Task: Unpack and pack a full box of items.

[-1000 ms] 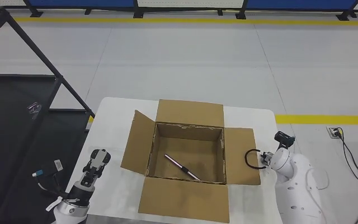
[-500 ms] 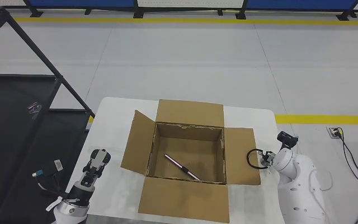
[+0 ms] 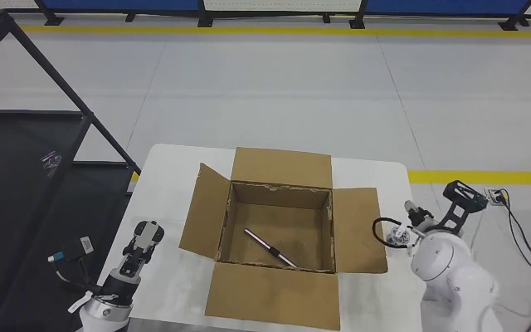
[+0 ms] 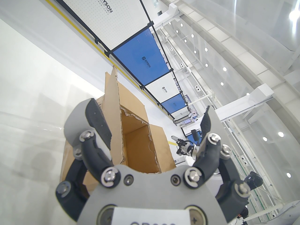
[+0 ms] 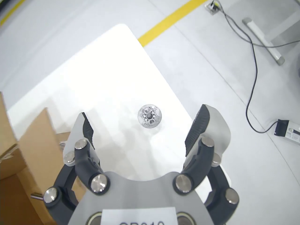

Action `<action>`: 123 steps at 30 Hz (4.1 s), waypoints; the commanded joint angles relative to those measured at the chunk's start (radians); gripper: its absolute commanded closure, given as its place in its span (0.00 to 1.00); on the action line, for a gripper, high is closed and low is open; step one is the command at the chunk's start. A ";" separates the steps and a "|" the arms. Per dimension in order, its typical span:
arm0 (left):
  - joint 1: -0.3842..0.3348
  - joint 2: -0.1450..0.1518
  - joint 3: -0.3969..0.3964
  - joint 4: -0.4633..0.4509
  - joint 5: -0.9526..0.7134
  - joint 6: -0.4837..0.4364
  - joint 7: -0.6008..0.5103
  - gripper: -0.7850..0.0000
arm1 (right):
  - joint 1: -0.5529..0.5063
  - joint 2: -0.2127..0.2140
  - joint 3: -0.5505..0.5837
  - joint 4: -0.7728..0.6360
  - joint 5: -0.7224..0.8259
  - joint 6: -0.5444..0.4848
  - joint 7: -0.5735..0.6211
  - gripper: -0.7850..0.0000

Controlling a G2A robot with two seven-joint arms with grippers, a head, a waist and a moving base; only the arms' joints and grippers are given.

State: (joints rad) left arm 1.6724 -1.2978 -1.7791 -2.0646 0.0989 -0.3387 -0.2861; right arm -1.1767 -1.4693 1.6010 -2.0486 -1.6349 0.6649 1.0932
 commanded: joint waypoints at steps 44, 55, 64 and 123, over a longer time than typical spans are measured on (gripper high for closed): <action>0.025 0.005 -0.068 0.049 -0.101 -0.002 0.035 0.00 | 0.611 -0.172 -0.889 0.960 0.299 -0.663 0.152 0.00; 0.025 0.005 -0.068 0.049 -0.101 -0.002 0.035 0.00 | 0.681 -0.220 -0.904 1.164 0.368 -0.689 0.113 0.68; 0.025 0.005 -0.068 0.049 -0.101 -0.002 0.035 0.00 | 0.723 -0.252 -0.913 1.273 0.415 -0.727 0.100 0.76; 0.025 0.005 -0.068 0.049 -0.101 -0.002 0.035 0.00 | 0.704 -0.234 -0.763 1.303 0.409 -0.696 0.088 1.00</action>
State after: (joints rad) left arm 1.6978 -1.2928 -1.8466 -2.0154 -0.0022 -0.3404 -0.2516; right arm -0.4710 -1.7047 0.8358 -0.7354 -1.2215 -0.0330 1.1809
